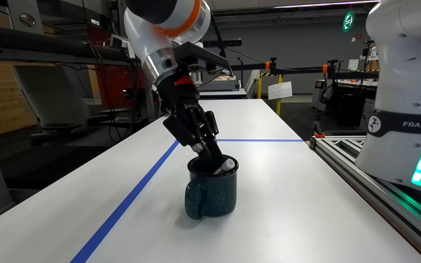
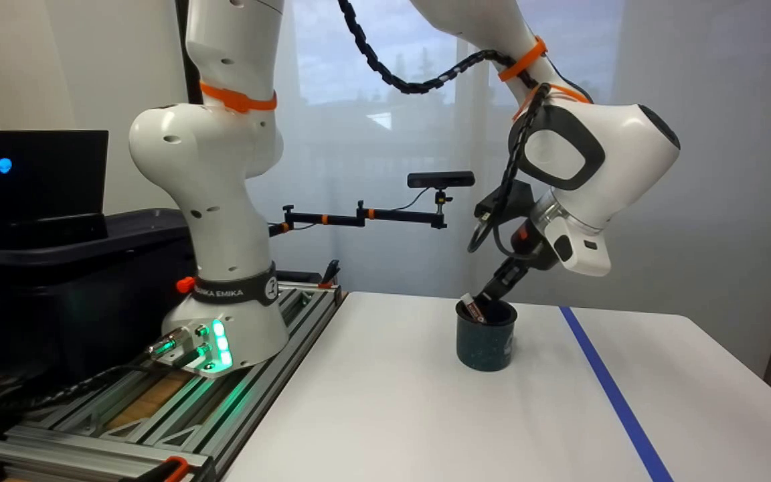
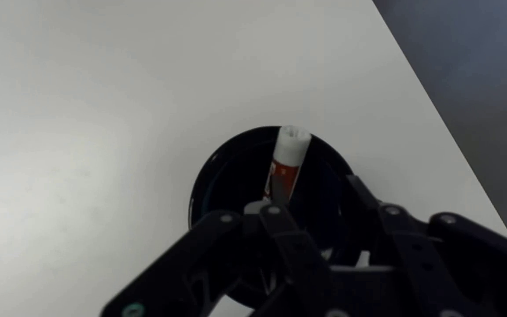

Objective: Remove the marker from the mug cup

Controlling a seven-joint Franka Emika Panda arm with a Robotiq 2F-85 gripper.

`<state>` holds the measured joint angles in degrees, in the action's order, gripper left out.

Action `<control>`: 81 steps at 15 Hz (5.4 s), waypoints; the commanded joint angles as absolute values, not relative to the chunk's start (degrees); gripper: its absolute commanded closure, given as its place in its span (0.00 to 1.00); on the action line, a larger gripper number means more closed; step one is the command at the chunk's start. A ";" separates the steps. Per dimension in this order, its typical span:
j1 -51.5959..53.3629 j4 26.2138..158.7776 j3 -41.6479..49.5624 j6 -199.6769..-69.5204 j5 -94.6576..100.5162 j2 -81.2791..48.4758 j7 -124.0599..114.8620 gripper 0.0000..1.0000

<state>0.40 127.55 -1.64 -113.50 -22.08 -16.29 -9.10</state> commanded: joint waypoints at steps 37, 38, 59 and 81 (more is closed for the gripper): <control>-0.11 143.05 0.30 -115.18 -15.09 4.85 -14.85 0.95; -0.31 144.87 0.37 -117.60 -13.23 5.83 -16.84 0.95; -4.74 157.79 -1.67 -168.42 -16.27 -12.99 -19.01 0.95; -0.37 152.99 -2.45 -136.03 19.55 13.81 -24.69 0.00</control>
